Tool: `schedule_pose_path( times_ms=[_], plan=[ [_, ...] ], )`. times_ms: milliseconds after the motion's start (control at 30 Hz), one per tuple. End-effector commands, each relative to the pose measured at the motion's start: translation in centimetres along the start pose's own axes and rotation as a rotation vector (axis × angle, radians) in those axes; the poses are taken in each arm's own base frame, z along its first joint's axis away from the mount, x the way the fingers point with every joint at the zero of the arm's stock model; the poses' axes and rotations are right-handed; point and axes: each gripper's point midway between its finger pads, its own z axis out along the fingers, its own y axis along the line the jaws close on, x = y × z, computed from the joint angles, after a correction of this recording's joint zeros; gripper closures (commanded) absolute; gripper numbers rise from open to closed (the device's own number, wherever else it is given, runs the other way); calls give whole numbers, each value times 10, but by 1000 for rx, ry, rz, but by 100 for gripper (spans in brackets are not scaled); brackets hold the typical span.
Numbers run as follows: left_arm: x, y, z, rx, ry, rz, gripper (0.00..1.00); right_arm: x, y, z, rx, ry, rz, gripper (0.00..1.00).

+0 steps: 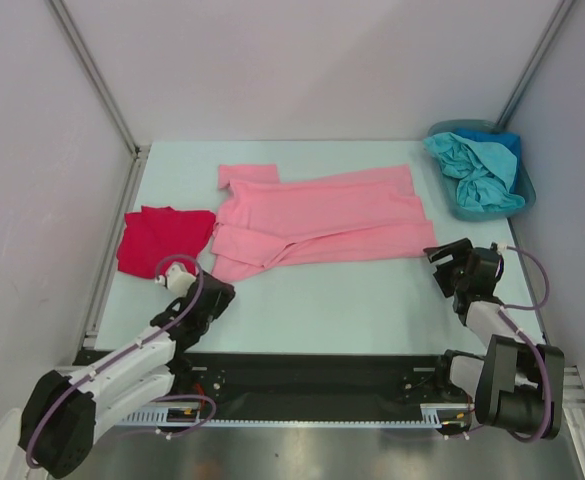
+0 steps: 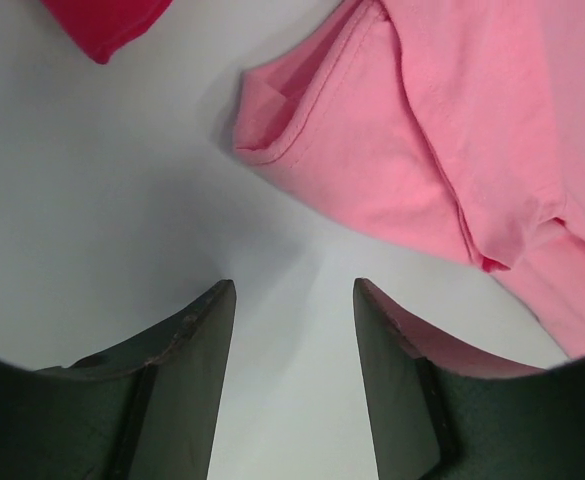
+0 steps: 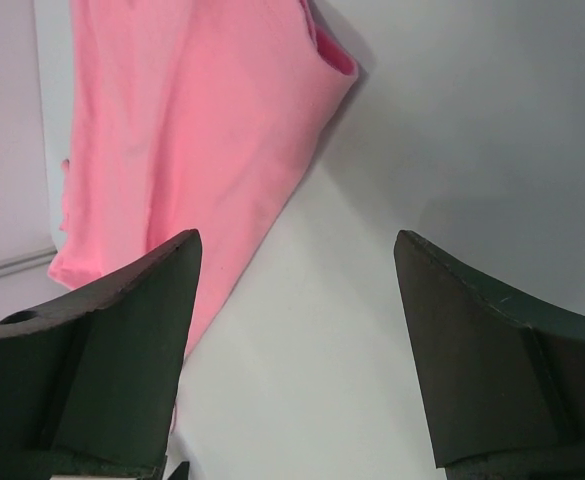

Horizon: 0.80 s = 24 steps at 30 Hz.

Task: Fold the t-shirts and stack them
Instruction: Fold the tshirt

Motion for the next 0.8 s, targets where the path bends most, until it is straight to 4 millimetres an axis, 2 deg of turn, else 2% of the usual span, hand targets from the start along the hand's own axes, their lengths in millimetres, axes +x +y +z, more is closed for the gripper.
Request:
schedule_pose_path(
  times_ms=[0,333,467,767],
  plan=[
    [-4,4,6,-31,-19,-44,43,-9,8,5,-37,-15,24,18],
    [-31,-3,19,-14,-73,-46,43,-14,2,20,-24,-20,73,18],
    [-34,0,23,-27,-77,-28,44,-16,3,24,-26,-25,82,18],
    [-45,-13,37,1,-107,-21,45,-14,5,35,-36,-25,102,19]
  ],
)
